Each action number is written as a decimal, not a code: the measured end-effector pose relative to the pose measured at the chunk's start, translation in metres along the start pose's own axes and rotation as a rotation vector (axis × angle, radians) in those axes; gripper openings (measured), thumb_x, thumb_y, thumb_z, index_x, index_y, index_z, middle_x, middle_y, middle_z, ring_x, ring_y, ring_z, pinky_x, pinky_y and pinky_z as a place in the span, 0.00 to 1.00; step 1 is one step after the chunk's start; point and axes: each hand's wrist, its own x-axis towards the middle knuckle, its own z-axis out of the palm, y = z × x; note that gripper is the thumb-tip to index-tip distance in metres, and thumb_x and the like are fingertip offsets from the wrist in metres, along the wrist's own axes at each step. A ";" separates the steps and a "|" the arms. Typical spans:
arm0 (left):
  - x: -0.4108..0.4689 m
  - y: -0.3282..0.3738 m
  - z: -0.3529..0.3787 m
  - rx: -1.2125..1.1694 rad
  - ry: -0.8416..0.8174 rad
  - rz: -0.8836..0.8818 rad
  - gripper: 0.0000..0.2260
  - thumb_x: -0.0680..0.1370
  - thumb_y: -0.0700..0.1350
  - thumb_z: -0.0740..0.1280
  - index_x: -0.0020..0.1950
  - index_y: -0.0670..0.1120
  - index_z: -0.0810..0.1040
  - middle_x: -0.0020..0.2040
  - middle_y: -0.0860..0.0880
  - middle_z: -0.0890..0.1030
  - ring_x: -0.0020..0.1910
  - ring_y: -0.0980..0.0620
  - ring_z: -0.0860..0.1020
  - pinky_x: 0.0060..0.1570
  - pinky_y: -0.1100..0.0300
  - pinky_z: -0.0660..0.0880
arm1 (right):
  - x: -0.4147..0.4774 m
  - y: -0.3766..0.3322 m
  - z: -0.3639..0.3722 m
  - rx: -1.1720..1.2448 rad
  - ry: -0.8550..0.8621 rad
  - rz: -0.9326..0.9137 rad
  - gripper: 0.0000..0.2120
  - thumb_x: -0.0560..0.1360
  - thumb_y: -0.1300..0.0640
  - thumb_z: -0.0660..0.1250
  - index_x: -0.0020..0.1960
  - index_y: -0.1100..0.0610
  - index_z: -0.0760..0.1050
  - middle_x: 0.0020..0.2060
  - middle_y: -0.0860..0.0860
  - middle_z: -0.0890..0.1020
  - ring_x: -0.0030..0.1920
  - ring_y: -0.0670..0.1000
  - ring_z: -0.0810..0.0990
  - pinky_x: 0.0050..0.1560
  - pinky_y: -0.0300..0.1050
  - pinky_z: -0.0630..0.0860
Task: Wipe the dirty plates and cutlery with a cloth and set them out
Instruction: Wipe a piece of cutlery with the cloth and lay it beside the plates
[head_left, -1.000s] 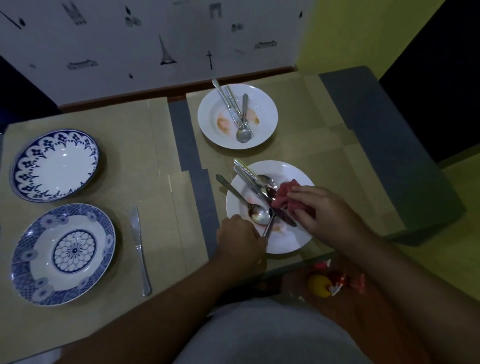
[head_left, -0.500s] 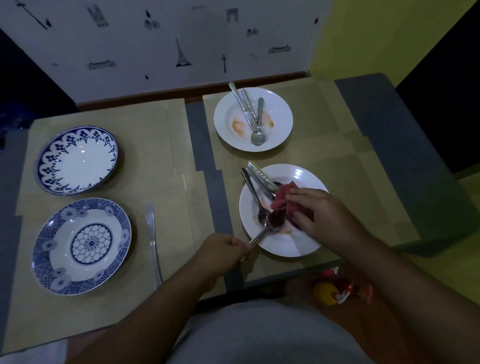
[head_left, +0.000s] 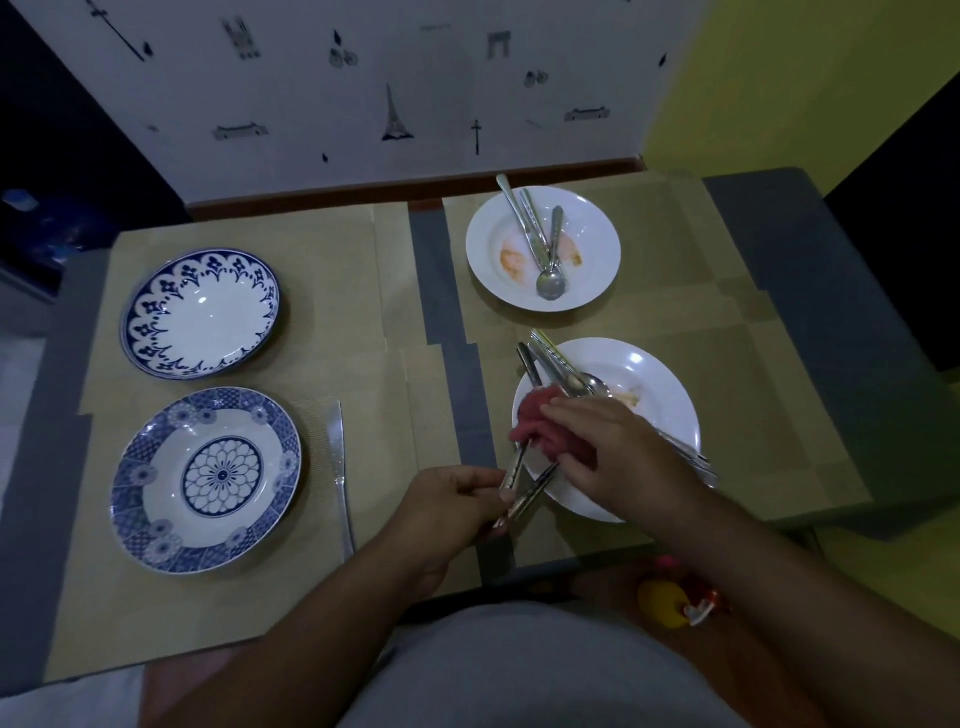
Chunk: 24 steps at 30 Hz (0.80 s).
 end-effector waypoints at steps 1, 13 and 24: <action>0.000 0.001 0.000 0.000 -0.012 0.014 0.07 0.77 0.36 0.71 0.54 0.42 0.85 0.42 0.48 0.87 0.38 0.55 0.83 0.40 0.62 0.78 | 0.001 -0.003 0.002 -0.005 -0.024 -0.026 0.25 0.70 0.59 0.75 0.66 0.54 0.76 0.62 0.52 0.80 0.61 0.52 0.77 0.63 0.48 0.73; 0.003 0.012 -0.012 0.046 -0.012 0.149 0.07 0.77 0.33 0.70 0.52 0.41 0.85 0.43 0.43 0.86 0.37 0.54 0.82 0.37 0.63 0.77 | 0.037 -0.011 0.002 -0.086 -0.016 -0.116 0.10 0.74 0.58 0.68 0.55 0.51 0.80 0.48 0.48 0.83 0.47 0.50 0.77 0.50 0.49 0.75; 0.000 0.011 -0.019 0.049 -0.009 0.195 0.07 0.77 0.33 0.70 0.50 0.43 0.85 0.37 0.48 0.83 0.36 0.55 0.79 0.37 0.64 0.76 | 0.048 -0.019 -0.005 -0.128 -0.059 -0.179 0.08 0.73 0.59 0.69 0.51 0.53 0.81 0.46 0.49 0.83 0.47 0.50 0.76 0.48 0.44 0.73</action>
